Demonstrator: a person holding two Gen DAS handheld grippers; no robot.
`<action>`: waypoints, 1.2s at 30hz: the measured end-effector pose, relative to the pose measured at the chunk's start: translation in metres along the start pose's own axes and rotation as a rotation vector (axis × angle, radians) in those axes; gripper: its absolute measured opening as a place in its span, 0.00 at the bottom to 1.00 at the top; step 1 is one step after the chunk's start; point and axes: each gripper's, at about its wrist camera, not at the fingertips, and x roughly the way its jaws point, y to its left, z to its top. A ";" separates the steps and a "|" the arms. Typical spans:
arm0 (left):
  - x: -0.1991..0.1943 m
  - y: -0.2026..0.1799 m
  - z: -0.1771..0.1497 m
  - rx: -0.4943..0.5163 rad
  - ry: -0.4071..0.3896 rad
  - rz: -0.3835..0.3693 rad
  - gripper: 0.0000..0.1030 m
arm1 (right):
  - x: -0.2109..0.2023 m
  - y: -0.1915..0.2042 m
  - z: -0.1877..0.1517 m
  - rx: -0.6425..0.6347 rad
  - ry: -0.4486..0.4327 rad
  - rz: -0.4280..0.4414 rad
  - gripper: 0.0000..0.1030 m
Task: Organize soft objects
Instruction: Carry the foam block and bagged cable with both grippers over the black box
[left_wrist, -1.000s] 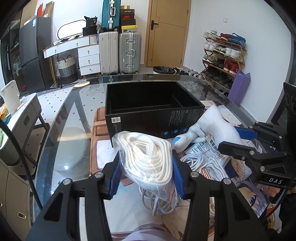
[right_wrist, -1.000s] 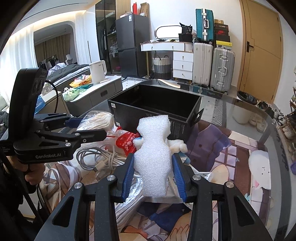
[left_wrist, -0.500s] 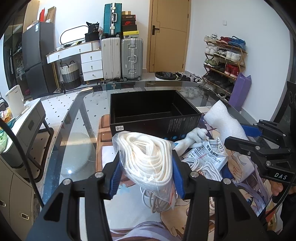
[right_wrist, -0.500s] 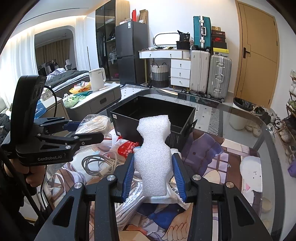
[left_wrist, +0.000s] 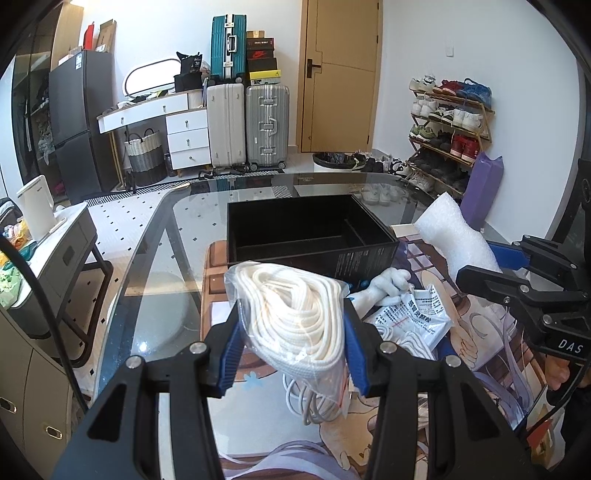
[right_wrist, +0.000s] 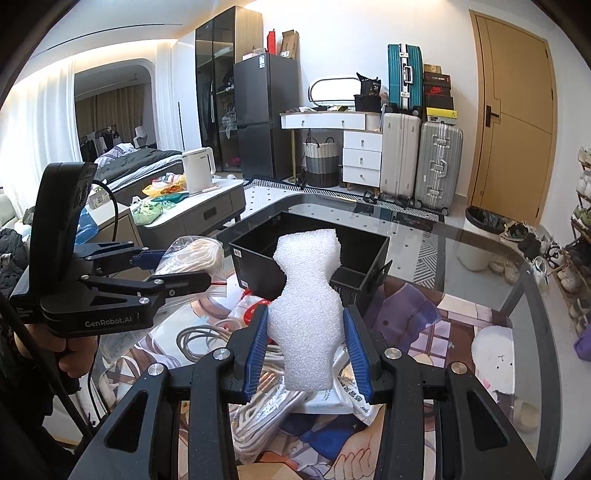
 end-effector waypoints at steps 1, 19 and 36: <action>-0.001 -0.001 0.001 0.000 -0.003 0.001 0.46 | -0.001 0.000 0.001 -0.001 -0.003 0.001 0.40; -0.012 -0.006 0.016 0.013 -0.036 0.013 0.46 | -0.023 0.006 0.024 -0.007 -0.054 0.004 0.40; -0.009 -0.007 0.034 0.025 -0.054 0.016 0.46 | -0.023 0.001 0.043 -0.019 -0.069 0.003 0.40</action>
